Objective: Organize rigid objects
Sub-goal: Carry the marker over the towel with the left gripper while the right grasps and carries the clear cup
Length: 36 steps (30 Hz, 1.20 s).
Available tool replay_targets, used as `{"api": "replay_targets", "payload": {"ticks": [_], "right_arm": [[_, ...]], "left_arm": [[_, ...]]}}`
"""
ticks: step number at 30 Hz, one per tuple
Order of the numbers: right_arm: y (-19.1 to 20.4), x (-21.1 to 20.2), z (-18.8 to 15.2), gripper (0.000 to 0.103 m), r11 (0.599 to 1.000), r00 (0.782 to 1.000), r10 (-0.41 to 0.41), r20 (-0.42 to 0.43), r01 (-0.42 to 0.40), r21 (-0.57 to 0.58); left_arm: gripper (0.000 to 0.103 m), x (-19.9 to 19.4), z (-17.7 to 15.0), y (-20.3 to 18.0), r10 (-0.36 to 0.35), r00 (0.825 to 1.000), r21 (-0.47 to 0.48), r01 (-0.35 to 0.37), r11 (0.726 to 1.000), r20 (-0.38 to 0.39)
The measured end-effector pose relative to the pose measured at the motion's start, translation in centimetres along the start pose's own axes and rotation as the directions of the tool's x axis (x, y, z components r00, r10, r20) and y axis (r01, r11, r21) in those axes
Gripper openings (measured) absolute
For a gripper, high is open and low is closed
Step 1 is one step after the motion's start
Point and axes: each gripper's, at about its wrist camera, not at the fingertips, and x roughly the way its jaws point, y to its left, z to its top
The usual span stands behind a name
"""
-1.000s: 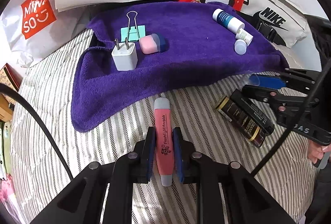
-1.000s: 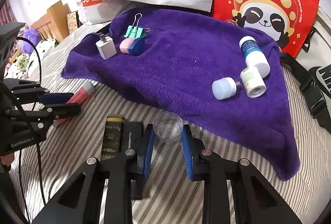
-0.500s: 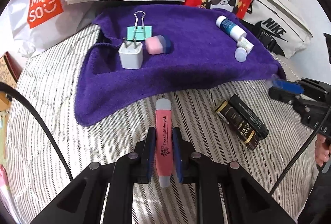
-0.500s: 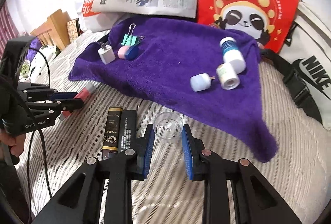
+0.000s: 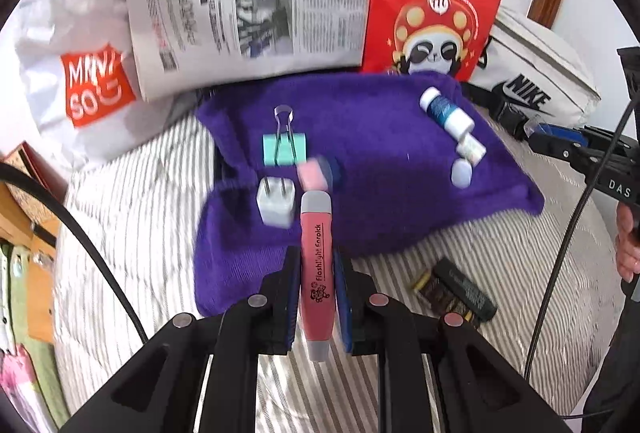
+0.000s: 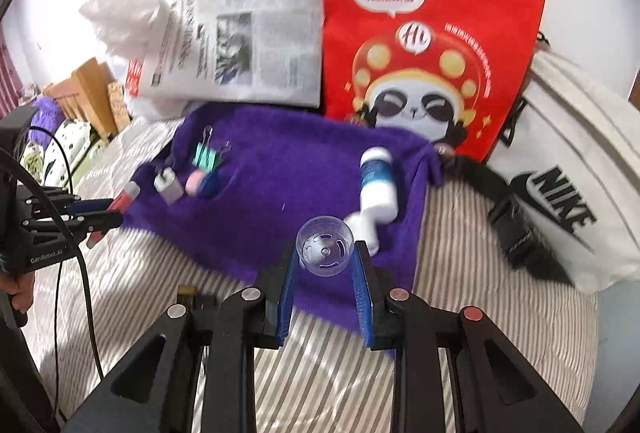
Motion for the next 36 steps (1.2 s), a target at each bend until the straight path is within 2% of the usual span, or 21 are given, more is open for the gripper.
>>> {"api": "replay_targets", "payload": {"ticks": [8,13,16,27,36], "right_arm": [[-1.0,0.8,4.4,0.027,1.000,0.999,-0.003,0.047,0.003,-0.002],[-1.6,1.9,5.4,0.027,1.000,0.999,0.009,0.049,-0.010,0.018],[-1.9,3.2,5.2,0.027,1.000,1.000,0.017,0.023,-0.018,0.026],[-2.3,8.1,3.4,0.027,1.000,0.997,0.025,-0.077,-0.025,0.007],[-1.4,10.6,2.7,0.027,1.000,0.994,0.027,-0.109,-0.027,-0.004]], "left_arm": [[0.016,0.5,5.3,0.9,-0.004,0.999,0.009,0.004,1.000,0.036],[0.016,1.2,7.7,0.5,-0.030,0.997,0.008,0.030,1.000,0.069],[0.016,1.7,8.2,0.5,-0.042,0.996,0.005,0.042,0.999,0.084],[0.016,5.5,7.5,1.2,-0.030,1.000,-0.015,0.031,0.999,0.006],[0.016,6.1,7.5,0.8,-0.043,0.999,0.000,0.043,0.999,-0.001]]}}
